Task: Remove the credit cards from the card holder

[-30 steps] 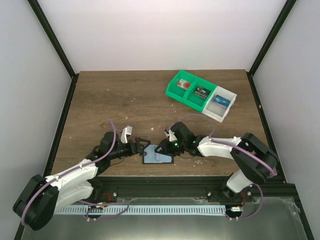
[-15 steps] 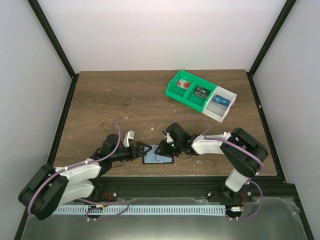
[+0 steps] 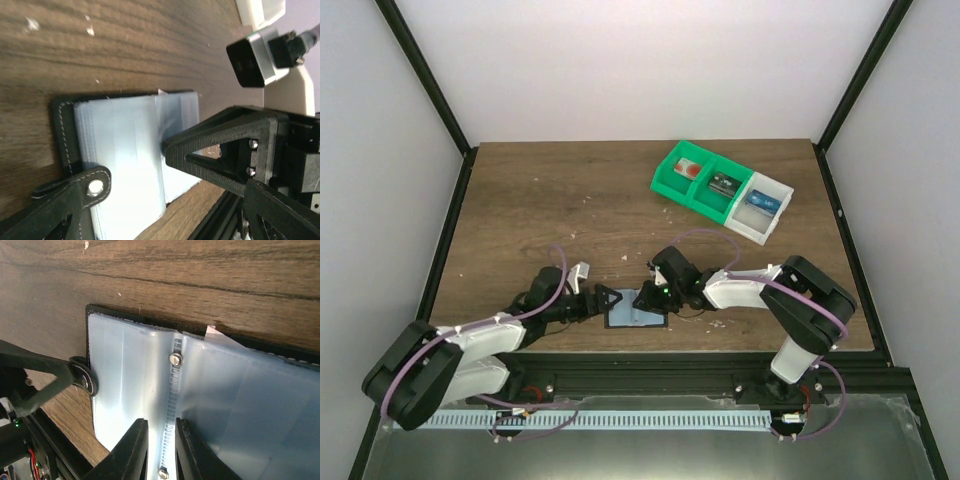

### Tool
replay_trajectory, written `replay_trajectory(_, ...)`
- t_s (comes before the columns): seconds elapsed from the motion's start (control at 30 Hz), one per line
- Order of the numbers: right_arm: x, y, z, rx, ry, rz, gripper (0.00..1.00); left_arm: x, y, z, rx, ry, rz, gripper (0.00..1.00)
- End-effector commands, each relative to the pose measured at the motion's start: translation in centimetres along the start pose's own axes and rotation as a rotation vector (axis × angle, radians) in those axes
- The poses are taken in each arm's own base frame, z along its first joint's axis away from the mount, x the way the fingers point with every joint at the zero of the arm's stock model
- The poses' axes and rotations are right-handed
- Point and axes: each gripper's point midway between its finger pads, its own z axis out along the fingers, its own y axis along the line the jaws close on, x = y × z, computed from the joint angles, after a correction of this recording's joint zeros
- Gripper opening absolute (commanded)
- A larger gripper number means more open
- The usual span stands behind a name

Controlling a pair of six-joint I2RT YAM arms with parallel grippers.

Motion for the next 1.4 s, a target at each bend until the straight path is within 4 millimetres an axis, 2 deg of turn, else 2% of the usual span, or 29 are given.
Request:
replay_trajectory(0.0, 0.4, -1.1, 0.2, 0.049, 0.004, -0.004, 0.17, -1.7, 0.2, -1.1, -0.091, -0.079, 0.039, 0.90)
replay_trajectory(0.13, 0.4, -0.9, 0.2, 0.038, 0.003, -0.004, 0.17, -0.9, -2.8, -1.4, 0.065, -0.060, 0.052, 0.93)
replay_trajectory(0.23, 0.4, -0.8, 0.3, 0.031, 0.004, -0.004, 0.17, 0.4, -3.4, -0.5, 0.113, 0.023, 0.031, 0.94)
replay_trajectory(0.4, 0.7, -0.9, 0.6, 0.024, 0.020, 0.003, 0.16, 2.0, -5.0, 1.5, 0.142, 0.130, 0.093, 0.96)
replay_trajectory(0.53, 0.7, -1.0, 0.5, 0.028, 0.016, 0.006, 0.16, 2.6, -6.2, 2.3, 0.203, 0.179, 0.111, 0.97)
replay_trajectory(0.7, 0.7, -1.1, 0.3, 0.029, 0.008, 0.007, 0.16, 2.5, -5.4, 2.5, 0.162, 0.164, 0.109, 0.97)
replay_trajectory(0.93, 0.7, -1.4, 0.4, 0.041, 0.008, 0.016, 0.16, 1.2, -1.0, 2.4, -0.082, 0.088, 0.108, 0.97)
replay_trajectory(1.23, 0.5, -1.4, 0.5, 0.047, 0.000, 0.020, 0.16, 0.1, 0.7, 0.8, -0.202, 0.012, 0.130, 0.97)
replay_trajectory(1.37, 0.3, -0.9, 0.3, 0.032, -0.005, 0.017, 0.16, 0.2, 0.7, 0.6, -0.192, -0.001, 0.123, 0.97)
